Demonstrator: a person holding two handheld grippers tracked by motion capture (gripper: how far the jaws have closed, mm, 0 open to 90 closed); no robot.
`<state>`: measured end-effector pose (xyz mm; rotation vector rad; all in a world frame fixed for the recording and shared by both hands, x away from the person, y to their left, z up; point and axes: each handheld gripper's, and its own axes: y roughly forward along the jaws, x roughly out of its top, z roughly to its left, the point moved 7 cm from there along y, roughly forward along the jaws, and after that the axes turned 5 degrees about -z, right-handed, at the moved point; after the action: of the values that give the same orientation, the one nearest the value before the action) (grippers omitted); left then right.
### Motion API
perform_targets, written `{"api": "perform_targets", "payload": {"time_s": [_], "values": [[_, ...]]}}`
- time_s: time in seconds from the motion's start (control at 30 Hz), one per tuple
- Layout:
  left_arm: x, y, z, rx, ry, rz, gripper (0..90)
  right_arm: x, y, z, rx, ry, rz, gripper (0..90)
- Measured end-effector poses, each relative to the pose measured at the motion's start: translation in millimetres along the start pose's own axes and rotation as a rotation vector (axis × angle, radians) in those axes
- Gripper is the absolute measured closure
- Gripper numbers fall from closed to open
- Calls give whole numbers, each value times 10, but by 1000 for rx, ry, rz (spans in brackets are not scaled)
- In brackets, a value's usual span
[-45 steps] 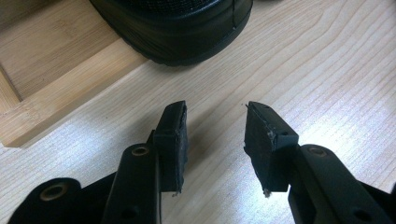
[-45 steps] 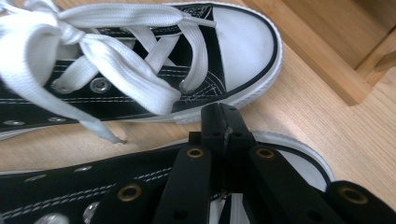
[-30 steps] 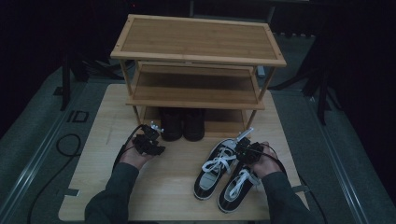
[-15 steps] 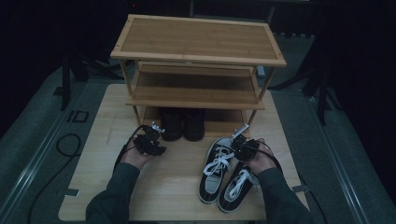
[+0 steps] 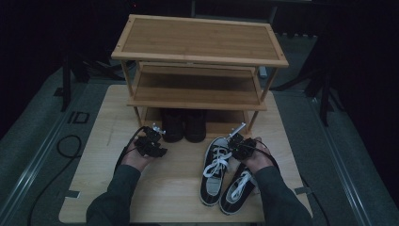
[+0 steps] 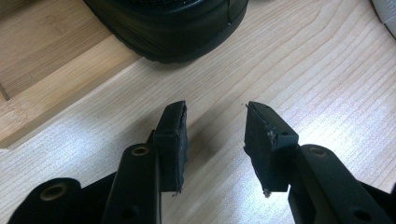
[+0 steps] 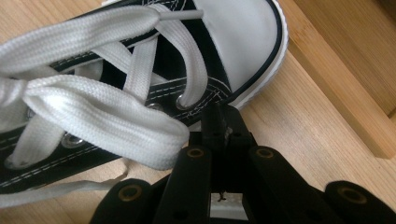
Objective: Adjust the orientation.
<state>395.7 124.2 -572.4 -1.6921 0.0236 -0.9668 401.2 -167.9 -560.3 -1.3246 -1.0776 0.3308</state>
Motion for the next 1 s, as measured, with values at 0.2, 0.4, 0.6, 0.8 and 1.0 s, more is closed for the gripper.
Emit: {"api": "perform_targets", "payload": {"time_s": [0.2, 0.4, 0.6, 0.8, 1.0], "values": [[-1, 6, -5, -2, 1, 3, 593, 72, 30, 29, -2, -17, 2, 900], [-7, -11, 12, 0, -3, -1, 593, 94, 18, 69, 7, -30, 7, 900], [-16, -14, 15, 0, -2, 0, 592, 39, -82, 105, 4, -40, 20, 847], [-15, -7, 9, 1, 2, 5, 592, -14, -228, 134, 0, -41, 9, 815], [-16, 1, -3, -2, 2, 7, 591, -58, -400, 204, -4, -55, -18, 781]]}}
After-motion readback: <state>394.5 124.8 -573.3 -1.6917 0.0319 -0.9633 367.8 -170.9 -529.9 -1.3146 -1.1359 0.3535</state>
